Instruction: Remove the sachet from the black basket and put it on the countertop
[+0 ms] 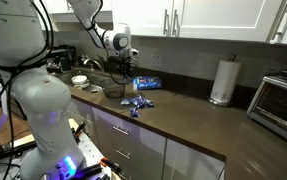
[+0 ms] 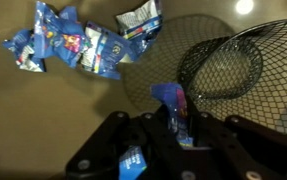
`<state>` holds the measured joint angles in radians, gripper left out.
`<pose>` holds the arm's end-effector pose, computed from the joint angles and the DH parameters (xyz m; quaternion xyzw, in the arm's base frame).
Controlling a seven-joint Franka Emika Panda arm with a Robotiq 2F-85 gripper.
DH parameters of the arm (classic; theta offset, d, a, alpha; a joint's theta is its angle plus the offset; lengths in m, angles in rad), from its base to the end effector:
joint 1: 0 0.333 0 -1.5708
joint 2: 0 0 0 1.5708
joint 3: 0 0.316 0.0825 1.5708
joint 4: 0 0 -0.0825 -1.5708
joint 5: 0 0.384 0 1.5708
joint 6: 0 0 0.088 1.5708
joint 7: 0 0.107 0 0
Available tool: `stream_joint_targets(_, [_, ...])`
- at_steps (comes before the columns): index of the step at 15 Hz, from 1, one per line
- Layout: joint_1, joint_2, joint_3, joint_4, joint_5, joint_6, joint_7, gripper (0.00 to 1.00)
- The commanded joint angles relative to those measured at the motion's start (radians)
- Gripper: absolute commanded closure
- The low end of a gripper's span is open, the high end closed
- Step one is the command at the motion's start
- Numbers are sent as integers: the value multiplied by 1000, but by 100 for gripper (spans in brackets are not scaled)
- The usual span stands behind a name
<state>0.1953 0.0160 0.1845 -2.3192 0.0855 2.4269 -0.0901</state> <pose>0.4821 0.1928 0.3431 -0.9778 -0.2021 -0.0409 0.0372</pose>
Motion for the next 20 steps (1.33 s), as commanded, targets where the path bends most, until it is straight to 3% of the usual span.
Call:
stream_joint_targets(1, [-43, -19, -40, -27, 1, 67, 24, 95])
stream_joint_targets(10, [-91, 108, -118, -2, -92, 155, 116, 96])
stream_joint_targets(14, [-98, 176, -133, 3, -79, 162, 130, 96])
stream_joint_targets(15, [-100, 185, -134, 4, -75, 153, 125, 89])
stream_joint_targets(17, [-102, 194, -134, 1, -68, 149, 120, 60])
stream_joint_targets(20, [-98, 182, -125, -10, -60, 131, 111, 43])
